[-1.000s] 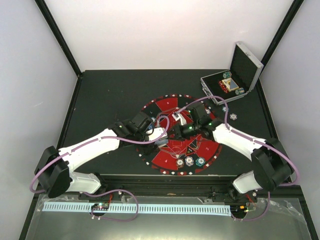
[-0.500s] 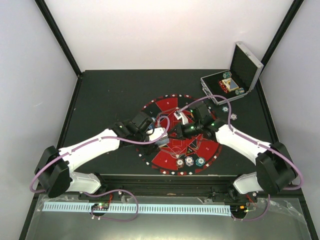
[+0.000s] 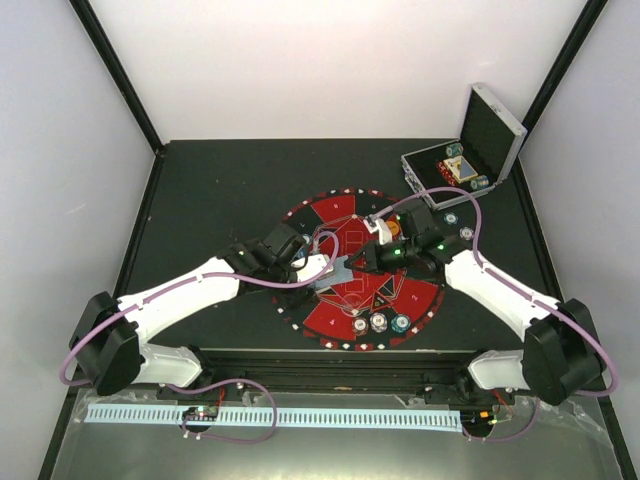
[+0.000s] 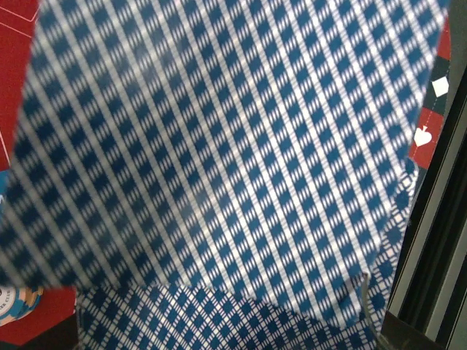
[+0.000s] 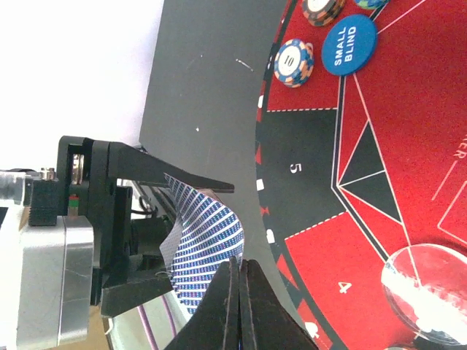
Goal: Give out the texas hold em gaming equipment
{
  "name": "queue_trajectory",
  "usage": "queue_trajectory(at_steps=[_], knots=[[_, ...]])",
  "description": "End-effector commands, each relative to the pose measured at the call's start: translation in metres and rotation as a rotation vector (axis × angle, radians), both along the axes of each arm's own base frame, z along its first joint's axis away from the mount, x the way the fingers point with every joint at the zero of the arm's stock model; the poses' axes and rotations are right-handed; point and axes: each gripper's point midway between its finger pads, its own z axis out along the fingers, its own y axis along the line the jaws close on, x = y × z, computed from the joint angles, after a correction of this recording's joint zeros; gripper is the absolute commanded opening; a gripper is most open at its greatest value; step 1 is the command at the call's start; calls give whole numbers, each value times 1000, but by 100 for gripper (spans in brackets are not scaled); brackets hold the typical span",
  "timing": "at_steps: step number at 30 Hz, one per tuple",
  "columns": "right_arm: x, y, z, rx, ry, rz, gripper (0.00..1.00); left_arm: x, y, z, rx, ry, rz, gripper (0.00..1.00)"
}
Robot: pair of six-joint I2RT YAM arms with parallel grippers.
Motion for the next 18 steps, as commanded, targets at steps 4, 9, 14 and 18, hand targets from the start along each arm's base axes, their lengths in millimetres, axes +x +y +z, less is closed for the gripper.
queue_trajectory(at_steps=[4, 9, 14, 18], knots=[[8, -8, 16, 7, -55, -29, 1, 3, 0, -1, 19, -7, -3, 37], [10, -8, 21, 25, -62, -45, 1, 4, 0, -1, 23, -6, -2, 37], [14, -12, 26, 37, -76, -73, 1, 4, 0, -1, 24, -9, 0, 37], [18, -17, 32, 44, -90, -102, 1, 4, 1, -3, 29, -4, 2, 37]])
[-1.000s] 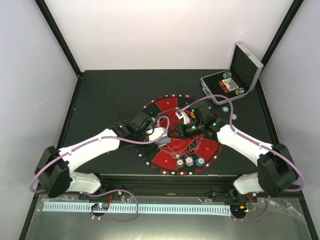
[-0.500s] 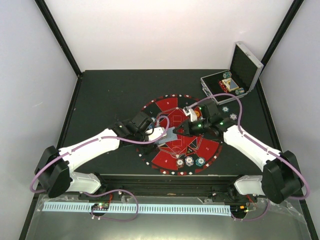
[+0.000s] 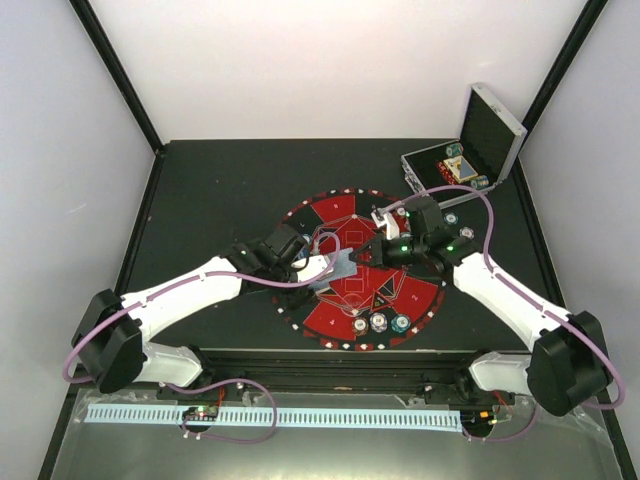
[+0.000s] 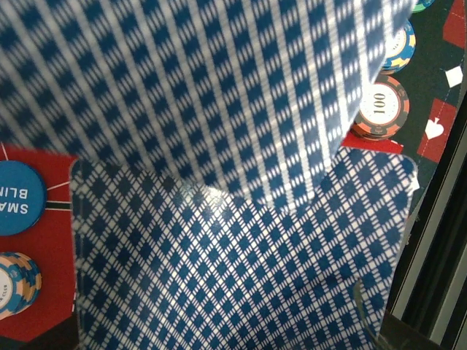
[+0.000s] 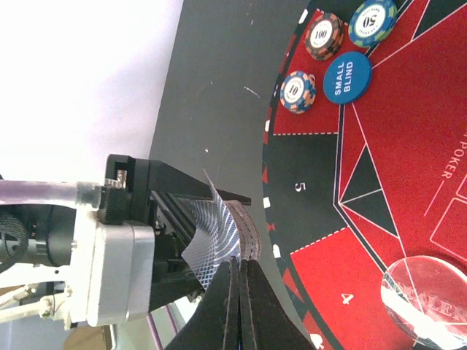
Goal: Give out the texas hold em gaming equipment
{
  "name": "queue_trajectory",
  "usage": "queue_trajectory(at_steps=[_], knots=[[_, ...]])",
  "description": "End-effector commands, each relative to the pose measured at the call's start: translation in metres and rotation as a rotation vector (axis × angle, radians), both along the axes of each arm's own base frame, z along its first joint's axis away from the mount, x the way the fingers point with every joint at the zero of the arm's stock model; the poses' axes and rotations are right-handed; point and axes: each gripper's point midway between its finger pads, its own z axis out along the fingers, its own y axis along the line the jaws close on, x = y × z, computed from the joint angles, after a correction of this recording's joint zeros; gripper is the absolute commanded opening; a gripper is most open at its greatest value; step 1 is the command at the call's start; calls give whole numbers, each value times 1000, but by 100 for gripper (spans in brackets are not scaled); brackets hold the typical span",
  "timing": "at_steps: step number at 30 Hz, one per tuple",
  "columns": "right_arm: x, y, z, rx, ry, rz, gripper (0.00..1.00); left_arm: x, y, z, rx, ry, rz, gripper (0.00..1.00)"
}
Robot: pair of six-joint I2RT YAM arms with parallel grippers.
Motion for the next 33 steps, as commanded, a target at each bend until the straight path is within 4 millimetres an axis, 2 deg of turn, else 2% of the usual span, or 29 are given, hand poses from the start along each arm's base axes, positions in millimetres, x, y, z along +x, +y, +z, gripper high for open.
queue_trajectory(at_steps=[1, 5, 8, 14, 22, 25, 26, 30, 33], knots=[[10, -7, 17, 23, -53, -57, 1, 3, -1, 3, 9, -13, -5, 37], [21, -19, 17, 22, -67, -133, 1, 9, 6, 1, 38, -33, 22, 37], [37, -25, 13, 26, -79, -232, 1, 20, 17, 2, 58, -57, 74, 37], [79, -27, -18, 43, -30, -495, 1, 40, 36, 17, 25, -83, 163, 37], [126, -3, -46, 73, 12, -683, 1, 46, 43, 18, 28, -86, 194, 37], [145, 9, -59, 77, 45, -739, 1, 48, 45, 18, 35, -90, 205, 37], [151, 14, -69, 73, 71, -755, 1, 48, 46, 18, 38, -90, 207, 37], [176, 34, -71, 110, 79, -775, 1, 48, 46, 17, 36, -88, 210, 37], [188, 41, -80, 80, 86, -826, 1, 48, 46, 17, 35, -86, 211, 37]])
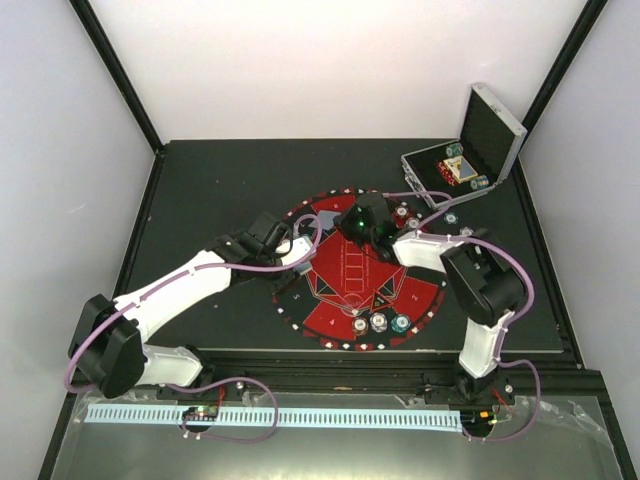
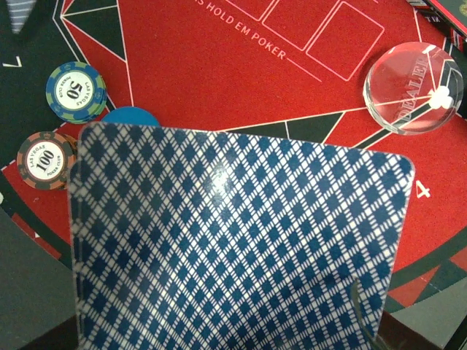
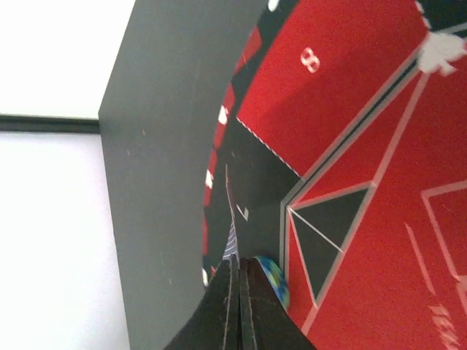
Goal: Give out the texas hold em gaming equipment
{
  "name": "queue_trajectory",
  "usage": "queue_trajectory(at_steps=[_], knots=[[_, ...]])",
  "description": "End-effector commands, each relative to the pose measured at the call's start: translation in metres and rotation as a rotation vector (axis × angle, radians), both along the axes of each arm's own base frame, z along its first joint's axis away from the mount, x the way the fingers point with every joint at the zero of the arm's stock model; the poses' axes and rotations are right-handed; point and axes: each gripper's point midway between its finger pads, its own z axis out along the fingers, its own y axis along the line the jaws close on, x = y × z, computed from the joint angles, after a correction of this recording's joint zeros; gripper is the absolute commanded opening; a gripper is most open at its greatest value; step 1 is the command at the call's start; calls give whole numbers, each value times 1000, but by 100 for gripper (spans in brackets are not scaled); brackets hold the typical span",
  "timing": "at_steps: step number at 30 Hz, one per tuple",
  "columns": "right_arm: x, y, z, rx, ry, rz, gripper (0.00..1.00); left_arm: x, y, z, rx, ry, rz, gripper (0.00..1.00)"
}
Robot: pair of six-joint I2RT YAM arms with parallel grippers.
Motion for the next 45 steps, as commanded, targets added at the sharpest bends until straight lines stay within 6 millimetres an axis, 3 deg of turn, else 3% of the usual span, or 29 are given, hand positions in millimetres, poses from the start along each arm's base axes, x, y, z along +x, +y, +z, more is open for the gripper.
queue_trajectory(at_steps=[1, 7, 10, 19, 28, 32, 34, 37, 38, 42, 45], knots=[[31, 11, 12, 21, -45, -124, 1, 5, 1, 14, -14, -26, 21, 36], [44, 16, -7, -16, -14, -217, 1, 4, 1, 14, -17, -24, 21, 36], [43, 19, -22, -43, 36, -243, 1, 4, 2, 23, -36, -48, 22, 36], [11, 8, -45, -125, 135, -321, 1, 3, 2, 23, -40, -52, 20, 36], [-2, 3, -58, -161, 191, -334, 2, 2, 1, 24, -51, -54, 15, 36], [-1, 1, -48, -170, 175, -334, 18, 1, 0, 22, -56, -57, 9, 36], [-2, -1, -40, -167, 159, -338, 30, 1, 0, 21, -56, -55, 6, 36], [-5, -6, -29, -160, 130, -334, 38, -1, -1, 20, -60, -49, -1, 36], [-6, -8, -23, -154, 115, -328, 38, -1, -2, 19, -62, -44, -3, 36], [-19, -18, 9, -129, 30, -282, 57, -6, -7, 17, -82, -26, -30, 36], [-40, -46, 38, -146, -75, -223, 65, -11, -14, 18, -108, -11, -61, 36]])
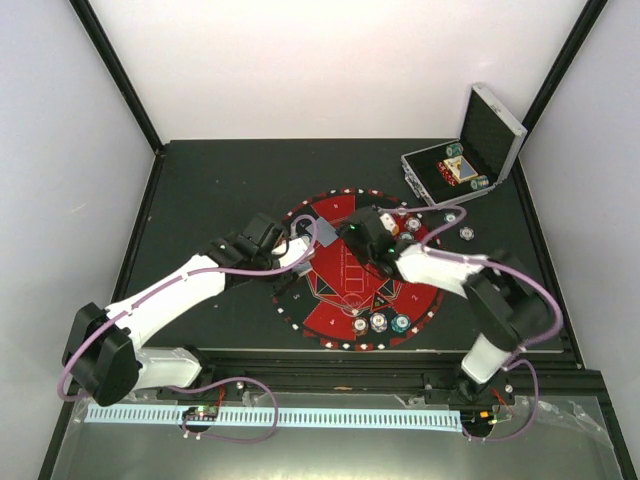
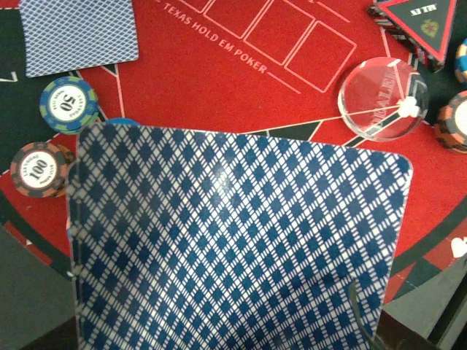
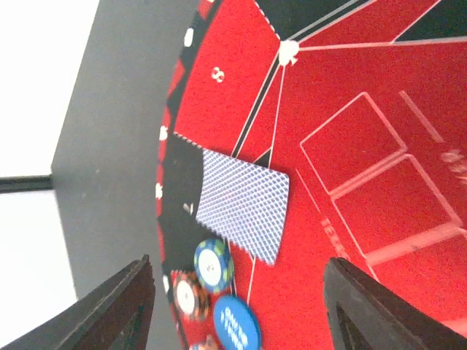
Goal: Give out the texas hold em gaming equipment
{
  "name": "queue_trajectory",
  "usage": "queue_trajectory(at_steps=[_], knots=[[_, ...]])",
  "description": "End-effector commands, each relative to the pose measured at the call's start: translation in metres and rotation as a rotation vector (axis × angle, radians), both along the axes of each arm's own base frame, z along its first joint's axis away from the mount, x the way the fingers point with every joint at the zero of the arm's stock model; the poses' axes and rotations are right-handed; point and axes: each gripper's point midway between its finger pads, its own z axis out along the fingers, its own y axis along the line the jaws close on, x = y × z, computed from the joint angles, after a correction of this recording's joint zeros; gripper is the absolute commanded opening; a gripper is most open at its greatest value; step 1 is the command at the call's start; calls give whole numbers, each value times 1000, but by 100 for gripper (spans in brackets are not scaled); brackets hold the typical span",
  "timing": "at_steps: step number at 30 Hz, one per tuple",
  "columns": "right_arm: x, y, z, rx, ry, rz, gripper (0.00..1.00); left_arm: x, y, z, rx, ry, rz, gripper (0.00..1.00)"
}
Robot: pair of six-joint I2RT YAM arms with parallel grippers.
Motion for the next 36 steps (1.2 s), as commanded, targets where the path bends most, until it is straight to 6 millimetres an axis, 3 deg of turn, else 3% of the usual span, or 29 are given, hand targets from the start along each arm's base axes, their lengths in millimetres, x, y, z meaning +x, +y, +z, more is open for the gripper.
queue_trajectory(at_steps=[1, 5, 8, 10, 13, 21, 25, 29, 36], knots=[[-21, -40, 51, -45, -186, 85, 67, -8, -16, 9, -74, 9, -63, 36], [-53, -90, 54, -177, -233, 242, 77, -22, -30, 11, -107, 31, -123, 36], [-78, -104, 53, -290, -212, 444, 80, -32, -40, 9, -117, 50, -168, 36], [-102, -91, 55, -276, -217, 625, 80, -41, -48, 7, -119, 69, -207, 36], [-139, -64, 59, -115, -230, 831, 81, -54, -58, -6, -92, 110, -254, 36], [-183, -17, 72, 191, -224, 1140, 81, -77, -73, -14, -67, 161, -335, 36], [-194, -5, 59, 233, -167, 1225, 78, -81, -75, -19, -36, 169, -345, 36], [-204, 6, 60, 265, -165, 1289, 75, -81, -74, -22, -16, 171, -341, 36], [-205, 13, 52, 263, -155, 1307, 74, -81, -75, -20, -13, 163, -344, 36]])
